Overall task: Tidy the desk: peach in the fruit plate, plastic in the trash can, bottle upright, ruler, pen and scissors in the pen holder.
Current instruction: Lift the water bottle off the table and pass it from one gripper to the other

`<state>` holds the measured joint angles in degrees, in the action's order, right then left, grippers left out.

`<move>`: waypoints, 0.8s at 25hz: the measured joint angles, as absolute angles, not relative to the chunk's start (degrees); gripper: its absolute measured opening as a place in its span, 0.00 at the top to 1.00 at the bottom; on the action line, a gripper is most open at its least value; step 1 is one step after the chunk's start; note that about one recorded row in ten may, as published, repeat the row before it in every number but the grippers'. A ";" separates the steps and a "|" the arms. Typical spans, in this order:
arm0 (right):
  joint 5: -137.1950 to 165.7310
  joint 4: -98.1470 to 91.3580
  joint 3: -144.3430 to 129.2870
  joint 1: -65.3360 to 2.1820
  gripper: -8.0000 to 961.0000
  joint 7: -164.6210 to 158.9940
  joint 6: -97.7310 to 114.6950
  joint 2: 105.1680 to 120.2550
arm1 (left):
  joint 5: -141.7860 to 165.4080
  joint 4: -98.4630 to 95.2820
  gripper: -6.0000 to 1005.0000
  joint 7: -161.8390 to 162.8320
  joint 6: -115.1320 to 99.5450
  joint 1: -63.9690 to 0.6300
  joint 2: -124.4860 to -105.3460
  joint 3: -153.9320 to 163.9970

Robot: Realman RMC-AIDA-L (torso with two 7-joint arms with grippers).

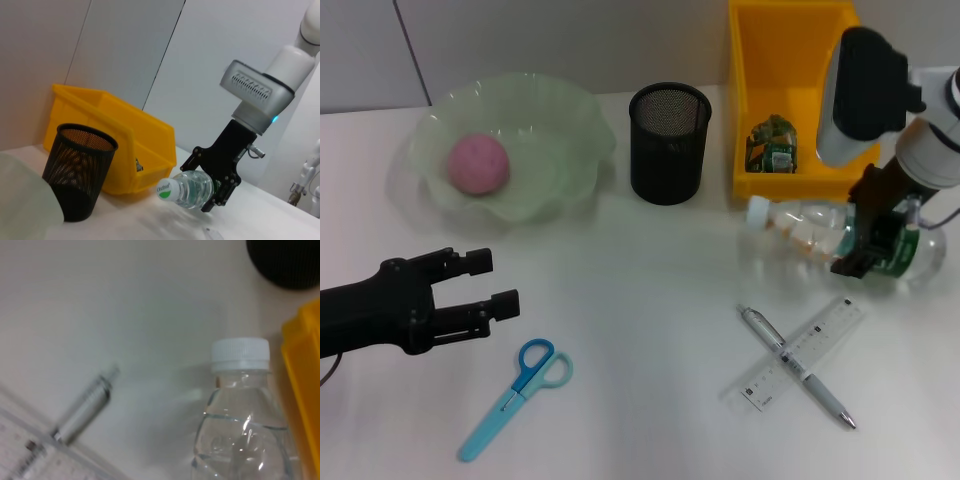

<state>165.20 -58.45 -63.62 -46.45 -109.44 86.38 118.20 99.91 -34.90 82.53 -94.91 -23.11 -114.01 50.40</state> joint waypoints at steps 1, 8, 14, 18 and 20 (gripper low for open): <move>164.32 -59.59 -63.31 -46.39 0.25 -109.26 87.42 118.21 | 99.89 -34.90 0.28 82.53 -95.12 -23.11 -114.06 50.14; 153.29 -65.92 -58.11 -45.94 0.24 -106.70 95.76 117.66 | 99.84 -34.71 0.28 82.47 -98.07 -23.33 -115.16 44.88; 135.24 -66.46 -52.33 -43.05 0.24 -102.17 97.54 117.62 | 99.09 -34.63 0.29 81.88 -100.42 -23.74 -117.50 39.36; 128.37 -64.12 -52.22 -41.30 0.24 -99.40 96.03 117.95 | 96.25 -34.28 0.29 81.83 -100.73 -23.95 -117.82 39.15; 124.28 -60.24 -52.20 -40.73 0.24 -96.98 94.53 118.59 | 92.15 -33.18 0.29 81.82 -101.02 -24.00 -117.97 39.12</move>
